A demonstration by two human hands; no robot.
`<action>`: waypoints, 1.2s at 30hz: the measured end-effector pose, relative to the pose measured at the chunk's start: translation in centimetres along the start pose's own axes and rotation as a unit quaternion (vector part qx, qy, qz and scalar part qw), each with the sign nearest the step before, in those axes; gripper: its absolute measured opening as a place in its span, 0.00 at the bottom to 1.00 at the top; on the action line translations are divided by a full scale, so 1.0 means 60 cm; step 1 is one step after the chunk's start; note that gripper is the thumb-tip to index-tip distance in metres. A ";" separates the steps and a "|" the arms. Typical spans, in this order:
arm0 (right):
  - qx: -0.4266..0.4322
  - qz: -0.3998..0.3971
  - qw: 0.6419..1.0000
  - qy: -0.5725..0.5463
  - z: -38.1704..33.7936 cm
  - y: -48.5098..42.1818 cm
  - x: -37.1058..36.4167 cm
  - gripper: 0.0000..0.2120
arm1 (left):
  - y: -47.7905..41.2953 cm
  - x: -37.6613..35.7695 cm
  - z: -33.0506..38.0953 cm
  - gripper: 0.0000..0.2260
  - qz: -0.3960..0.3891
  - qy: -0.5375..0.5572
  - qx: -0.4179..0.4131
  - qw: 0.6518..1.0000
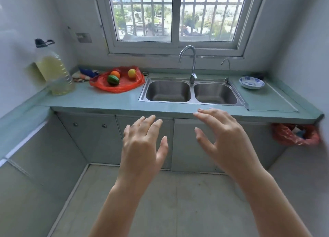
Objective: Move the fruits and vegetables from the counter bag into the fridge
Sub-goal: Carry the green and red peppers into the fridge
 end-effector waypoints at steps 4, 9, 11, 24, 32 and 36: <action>0.025 -0.025 0.999 -0.020 -0.027 -0.085 -0.094 0.18 | -0.041 -0.020 -0.104 0.20 -0.025 0.007 0.041 0.999; 0.041 -0.040 0.998 -0.039 -0.020 -0.195 -0.166 0.18 | -0.100 -0.050 -0.187 0.20 -0.036 0.025 0.061 0.997; 0.052 -0.040 0.997 -0.047 -0.010 -0.245 -0.193 0.18 | -0.135 -0.064 -0.226 0.20 -0.029 0.017 0.072 0.997; 0.116 -0.048 0.990 -0.057 0.072 -0.598 -0.336 0.18 | -0.438 -0.139 -0.403 0.20 -0.037 -0.012 0.116 0.993; 0.147 -0.094 0.982 -0.075 0.025 -0.737 -0.474 0.15 | -0.486 -0.148 -0.590 0.21 -0.050 -0.025 0.180 0.982; 0.139 -0.103 0.983 -0.063 -0.004 -0.806 -0.548 0.15 | -0.516 -0.148 -0.694 0.21 -0.058 -0.015 0.175 0.983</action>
Point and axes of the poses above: each hand's wrist, its own y-axis away from the middle knuckle, its own x-axis out of the back of the hand, z = x × y, the point moved 8 cm from there along -y, towards the middle knuckle, and after that the axes turned 15 degrees about -z, right-handed, at the moved point
